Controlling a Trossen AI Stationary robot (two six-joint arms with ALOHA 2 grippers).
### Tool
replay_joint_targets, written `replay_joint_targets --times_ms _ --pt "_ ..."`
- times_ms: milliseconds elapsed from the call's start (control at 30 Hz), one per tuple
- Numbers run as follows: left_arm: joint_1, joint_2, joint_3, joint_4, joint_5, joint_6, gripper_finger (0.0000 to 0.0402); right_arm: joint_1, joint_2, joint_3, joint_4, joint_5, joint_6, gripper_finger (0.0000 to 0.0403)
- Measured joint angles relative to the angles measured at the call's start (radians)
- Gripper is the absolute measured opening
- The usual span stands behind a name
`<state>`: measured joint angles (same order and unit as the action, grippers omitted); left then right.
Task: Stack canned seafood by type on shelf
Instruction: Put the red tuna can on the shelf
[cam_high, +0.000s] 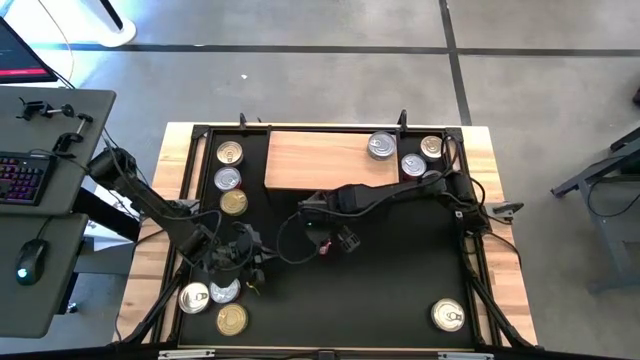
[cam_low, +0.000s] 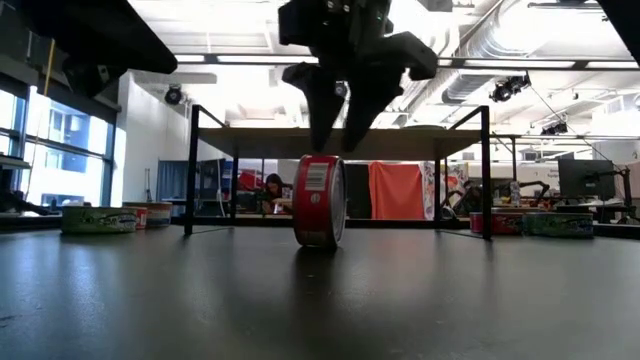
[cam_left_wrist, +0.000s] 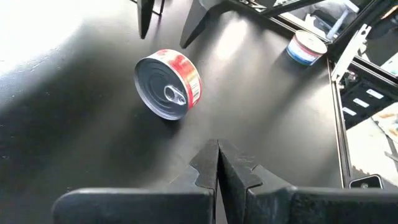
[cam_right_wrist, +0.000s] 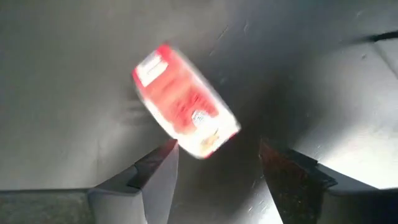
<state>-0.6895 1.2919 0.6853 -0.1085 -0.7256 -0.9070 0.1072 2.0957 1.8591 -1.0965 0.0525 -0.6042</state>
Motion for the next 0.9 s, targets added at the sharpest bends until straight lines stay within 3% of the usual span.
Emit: replay_joint_targets --times_ms 300,900 --pt "0.0 0.0 0.0 -0.002 0.011 0.054 0.0 0.032 -0.001 -0.001 0.036 -0.005 -0.184 0.0218" --pt "-0.001 0.0 0.001 -0.001 0.094 0.044 0.0 0.034 0.039 -0.003 0.041 0.001 -0.26 0.0218"
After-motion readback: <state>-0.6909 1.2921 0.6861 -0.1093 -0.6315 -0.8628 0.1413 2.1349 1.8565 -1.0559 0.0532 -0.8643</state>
